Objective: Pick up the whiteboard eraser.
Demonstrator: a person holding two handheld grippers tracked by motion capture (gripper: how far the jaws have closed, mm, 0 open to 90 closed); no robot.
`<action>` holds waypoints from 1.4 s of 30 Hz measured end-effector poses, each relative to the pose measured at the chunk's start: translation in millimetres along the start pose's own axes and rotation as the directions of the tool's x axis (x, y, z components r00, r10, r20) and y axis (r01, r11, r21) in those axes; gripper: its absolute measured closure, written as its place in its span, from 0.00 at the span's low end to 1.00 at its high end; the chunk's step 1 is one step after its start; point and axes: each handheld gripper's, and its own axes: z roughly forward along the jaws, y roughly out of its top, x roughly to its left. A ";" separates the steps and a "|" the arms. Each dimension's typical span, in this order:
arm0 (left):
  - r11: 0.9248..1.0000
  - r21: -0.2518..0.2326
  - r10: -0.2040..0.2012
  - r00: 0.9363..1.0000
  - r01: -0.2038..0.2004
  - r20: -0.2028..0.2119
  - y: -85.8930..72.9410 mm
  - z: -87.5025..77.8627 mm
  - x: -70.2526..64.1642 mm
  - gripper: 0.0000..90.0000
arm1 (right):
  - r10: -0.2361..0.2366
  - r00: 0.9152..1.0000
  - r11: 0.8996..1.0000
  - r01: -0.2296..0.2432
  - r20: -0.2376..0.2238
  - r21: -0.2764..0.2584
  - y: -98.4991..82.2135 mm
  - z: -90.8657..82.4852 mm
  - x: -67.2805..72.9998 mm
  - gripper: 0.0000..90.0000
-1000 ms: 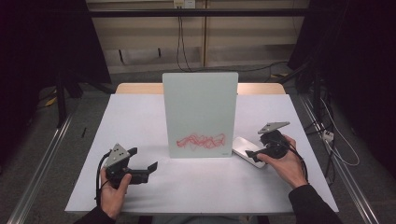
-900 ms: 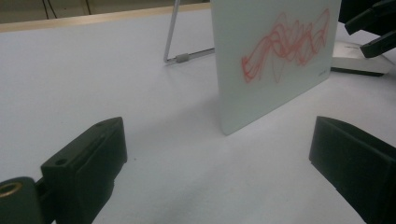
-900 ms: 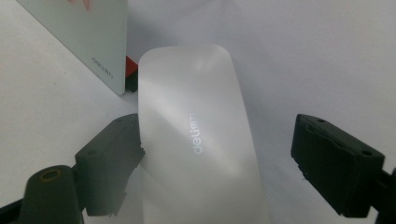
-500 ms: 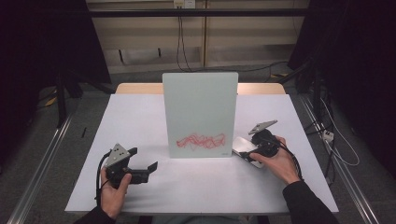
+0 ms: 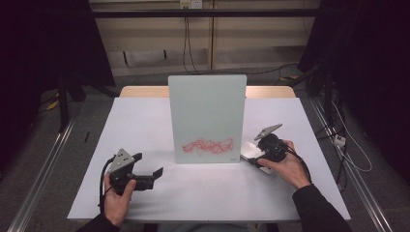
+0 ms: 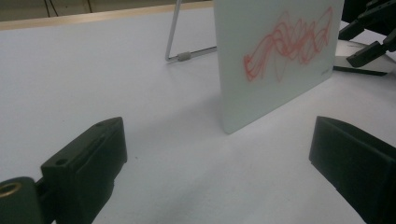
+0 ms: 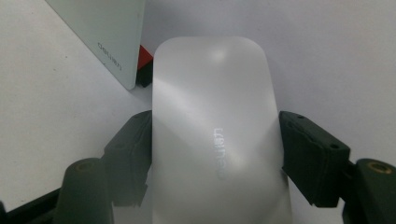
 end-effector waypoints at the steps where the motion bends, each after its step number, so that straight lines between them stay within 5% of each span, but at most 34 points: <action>1: 1.000 -0.001 0.000 1.000 0.000 -0.001 0.0 -0.2 0.1 0.05 | 0.000 1.000 1.000 0.000 -0.004 0.002 0.1 -0.5 -0.5 0.33; 21: 1.000 0.014 -0.017 1.000 0.017 0.006 -0.9 2.2 0.8 0.05 | -0.044 0.999 0.999 0.044 -0.004 0.010 -0.8 -4.6 2.6 0.35; 32: 1.000 0.020 -0.020 1.000 0.020 0.009 -1.9 2.6 0.9 0.05 | 0.013 1.000 0.999 -0.012 0.017 -0.045 -8.5 -16.0 -1.7 0.35; 42: 0.999 0.026 -0.025 0.999 0.025 0.022 -2.6 3.1 2.8 0.05 | 0.062 0.996 0.989 -0.054 0.059 -0.137 -15.3 -27.8 -2.4 0.35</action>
